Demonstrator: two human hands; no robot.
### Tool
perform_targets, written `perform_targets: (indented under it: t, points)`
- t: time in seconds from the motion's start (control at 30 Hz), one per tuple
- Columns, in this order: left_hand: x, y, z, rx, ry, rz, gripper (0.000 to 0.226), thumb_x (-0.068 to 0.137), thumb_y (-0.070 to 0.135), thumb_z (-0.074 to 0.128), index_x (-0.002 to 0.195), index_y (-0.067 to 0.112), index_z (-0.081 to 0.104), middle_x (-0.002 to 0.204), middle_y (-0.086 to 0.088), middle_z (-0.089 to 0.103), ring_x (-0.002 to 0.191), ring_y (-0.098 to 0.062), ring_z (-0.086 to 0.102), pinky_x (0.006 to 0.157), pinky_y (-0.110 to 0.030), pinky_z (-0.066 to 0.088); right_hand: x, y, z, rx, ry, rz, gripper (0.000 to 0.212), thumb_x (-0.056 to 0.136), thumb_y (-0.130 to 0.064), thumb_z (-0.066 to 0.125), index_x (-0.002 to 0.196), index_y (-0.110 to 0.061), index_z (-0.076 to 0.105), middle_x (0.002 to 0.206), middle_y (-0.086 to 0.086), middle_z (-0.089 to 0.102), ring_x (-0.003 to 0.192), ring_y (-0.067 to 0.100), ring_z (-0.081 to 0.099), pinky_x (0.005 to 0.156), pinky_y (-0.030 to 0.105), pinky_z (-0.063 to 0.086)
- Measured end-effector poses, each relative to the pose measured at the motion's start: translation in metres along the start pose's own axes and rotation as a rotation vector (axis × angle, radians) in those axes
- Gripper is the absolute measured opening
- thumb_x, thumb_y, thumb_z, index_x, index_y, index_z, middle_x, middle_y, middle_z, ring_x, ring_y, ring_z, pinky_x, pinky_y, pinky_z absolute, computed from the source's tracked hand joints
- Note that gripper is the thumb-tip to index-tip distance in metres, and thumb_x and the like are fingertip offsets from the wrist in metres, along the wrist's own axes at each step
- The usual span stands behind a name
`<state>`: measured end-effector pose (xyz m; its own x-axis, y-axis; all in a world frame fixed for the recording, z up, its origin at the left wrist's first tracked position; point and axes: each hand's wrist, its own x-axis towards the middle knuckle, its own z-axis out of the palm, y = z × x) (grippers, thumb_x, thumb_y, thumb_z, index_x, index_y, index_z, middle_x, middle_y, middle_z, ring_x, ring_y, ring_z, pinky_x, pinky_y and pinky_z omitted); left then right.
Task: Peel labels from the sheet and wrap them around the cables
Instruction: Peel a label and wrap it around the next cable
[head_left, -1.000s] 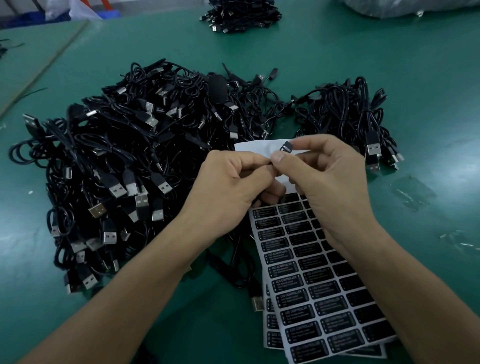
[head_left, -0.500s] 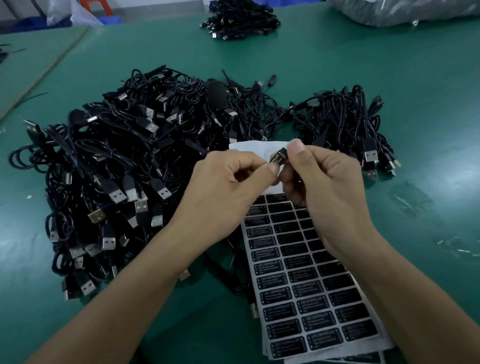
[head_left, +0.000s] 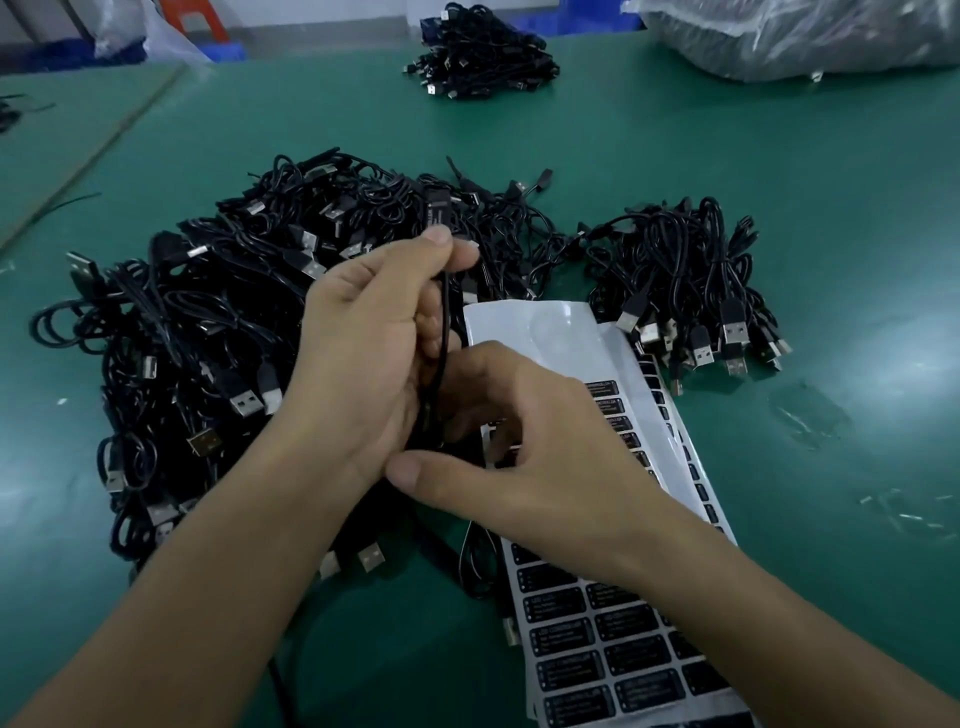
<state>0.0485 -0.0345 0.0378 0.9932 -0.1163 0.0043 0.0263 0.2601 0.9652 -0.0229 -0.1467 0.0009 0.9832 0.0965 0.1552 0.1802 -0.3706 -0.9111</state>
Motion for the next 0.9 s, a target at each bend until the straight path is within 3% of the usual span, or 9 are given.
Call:
perform_targets:
  t: [0.17,0.27,0.37,0.43,0.53,0.6,0.7,0.83,0.9]
  points:
    - [0.001,0.003,0.0,-0.126,-0.034,-0.112,0.017,0.098,0.023,0.06,0.082,0.016,0.063,0.052,0.008,0.048,0.047,-0.005,0.042,0.046,-0.017,0.039,-0.001,-0.006,0.004,0.064,0.17,0.001,0.006,0.094,-0.03,0.064,0.092,-0.026,0.067,0.069,-0.016,0.066,0.055,-0.002,0.056,0.049,0.011,0.041]
    - [0.003,0.005,-0.002,-0.18,-0.065,-0.145,0.012,0.099,0.021,0.056,0.089,0.015,0.059,0.059,0.004,0.06,0.05,-0.007,0.051,0.049,-0.019,0.045,0.002,-0.01,-0.01,0.021,0.239,0.009,0.02,0.1,-0.02,0.056,0.085,-0.018,0.069,0.058,-0.007,0.058,0.043,0.001,0.04,0.039,0.012,0.029]
    - [0.003,0.002,-0.005,-0.082,-0.067,-0.121,0.014,0.099,0.019,0.056,0.087,0.016,0.063,0.061,0.002,0.062,0.053,-0.009,0.053,0.05,-0.021,0.046,0.012,-0.01,-0.044,-0.065,0.352,0.041,0.023,0.101,-0.02,0.056,0.083,-0.022,0.07,0.074,-0.004,0.068,0.048,0.002,0.044,0.04,0.015,0.034]
    - [0.002,-0.003,-0.005,0.034,-0.073,-0.079,0.018,0.098,0.018,0.058,0.082,0.017,0.064,0.059,0.003,0.06,0.053,-0.008,0.049,0.051,-0.022,0.043,0.023,-0.007,-0.073,-0.179,0.491,0.055,0.022,0.1,-0.023,0.058,0.085,-0.016,0.072,0.066,0.0,0.067,0.05,0.007,0.046,0.044,0.029,0.04]
    - [0.001,-0.009,-0.006,0.144,-0.088,-0.023,0.026,0.097,0.015,0.061,0.071,0.018,0.065,0.059,0.004,0.058,0.053,-0.008,0.046,0.05,-0.021,0.042,0.041,-0.001,-0.112,-0.415,0.645,0.063,0.029,0.097,-0.028,0.057,0.087,-0.004,0.069,0.057,0.003,0.059,0.047,0.009,0.041,0.048,0.026,0.038]
    - [0.001,-0.011,-0.007,0.16,-0.08,-0.013,0.028,0.096,0.013,0.061,0.069,0.019,0.066,0.058,0.004,0.057,0.051,-0.008,0.045,0.049,-0.02,0.042,0.051,0.005,-0.129,-0.53,0.661,0.083,0.032,0.096,-0.025,0.054,0.085,0.002,0.067,0.069,0.021,0.065,0.057,0.025,0.051,0.052,0.027,0.041]
    - [0.003,-0.012,-0.008,0.153,-0.057,-0.019,0.029,0.096,0.012,0.061,0.068,0.019,0.066,0.056,0.005,0.053,0.049,-0.008,0.041,0.047,-0.02,0.039,0.067,0.016,-0.143,-0.653,0.631,0.143,0.032,0.097,-0.02,0.051,0.091,0.007,0.067,0.081,0.034,0.065,0.088,0.042,0.057,0.07,0.044,0.049]
    - [0.006,-0.016,-0.011,0.15,-0.031,-0.057,0.03,0.096,0.01,0.061,0.068,0.019,0.066,0.053,0.006,0.05,0.048,-0.006,0.038,0.044,-0.018,0.035,0.079,0.03,-0.152,-0.673,0.655,0.255,0.025,0.096,-0.029,0.057,0.113,-0.016,0.069,0.121,0.015,0.064,0.092,0.03,0.054,0.079,0.028,0.038]
    - [0.008,-0.018,-0.012,0.157,-0.021,-0.078,0.028,0.096,0.009,0.061,0.07,0.019,0.066,0.054,0.007,0.049,0.048,-0.006,0.038,0.043,-0.017,0.034,0.078,0.034,-0.156,-0.648,0.664,0.286,0.032,0.093,-0.034,0.06,0.12,-0.019,0.068,0.125,0.012,0.063,0.093,0.024,0.049,0.082,0.025,0.036]
